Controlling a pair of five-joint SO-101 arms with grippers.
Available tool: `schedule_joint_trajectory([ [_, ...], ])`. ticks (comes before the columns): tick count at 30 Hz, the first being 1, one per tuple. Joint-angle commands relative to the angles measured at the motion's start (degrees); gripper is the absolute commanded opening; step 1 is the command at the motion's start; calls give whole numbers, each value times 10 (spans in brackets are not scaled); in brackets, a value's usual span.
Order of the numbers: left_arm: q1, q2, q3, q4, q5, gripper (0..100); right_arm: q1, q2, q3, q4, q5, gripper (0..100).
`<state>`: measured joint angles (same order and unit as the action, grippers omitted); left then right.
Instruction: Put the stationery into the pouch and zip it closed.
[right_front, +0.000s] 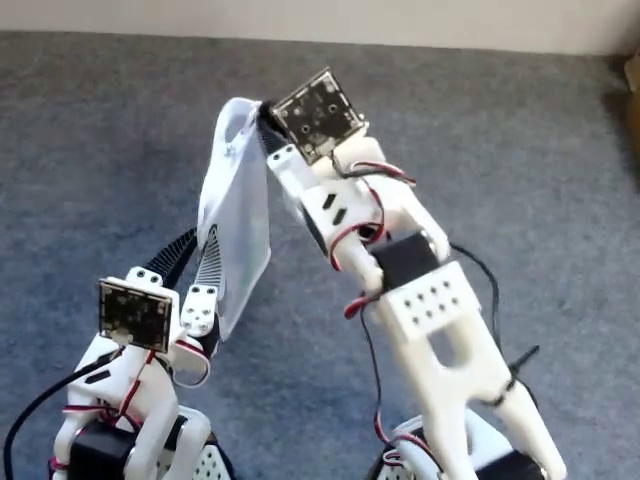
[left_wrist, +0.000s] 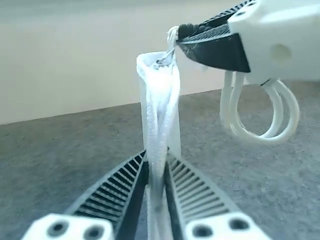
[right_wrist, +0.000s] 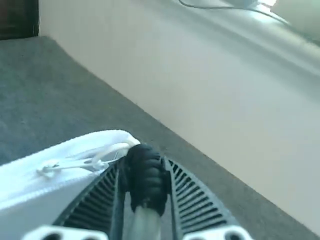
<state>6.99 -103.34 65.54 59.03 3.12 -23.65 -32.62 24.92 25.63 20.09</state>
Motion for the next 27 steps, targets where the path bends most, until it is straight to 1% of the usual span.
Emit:
schedule_joint_trajectory([
  [1, -1, -12, -23, 26, -6, 96, 56, -93, 26, 22, 42, 4],
  [4, -1, -12, -24, 26, -4, 152, 32, -161, 78, 43, 68, 4],
  [8, -1, -12, -31, 26, -5, 159, 29, -240, 144, 45, 91, 4],
  [11, 0, -12, -56, 27, -5, 159, 28, -290, 182, 54, 94, 4],
  [13, 0, -12, -73, 27, -5, 162, 9, -320, 194, 69, 94, 4],
  [18, 0, -12, -82, 30, -5, 215, -38, -393, 201, 130, 95, 4],
  [22, 0, -12, -82, 31, -5, 228, -61, -426, 202, 160, 95, 4],
  [24, 18, -12, -82, 32, -6, 233, -73, -433, 202, 178, 95, 4],
  [27, 67, -12, -82, 42, -47, 231, -91, -442, 202, 196, 95, 4],
])
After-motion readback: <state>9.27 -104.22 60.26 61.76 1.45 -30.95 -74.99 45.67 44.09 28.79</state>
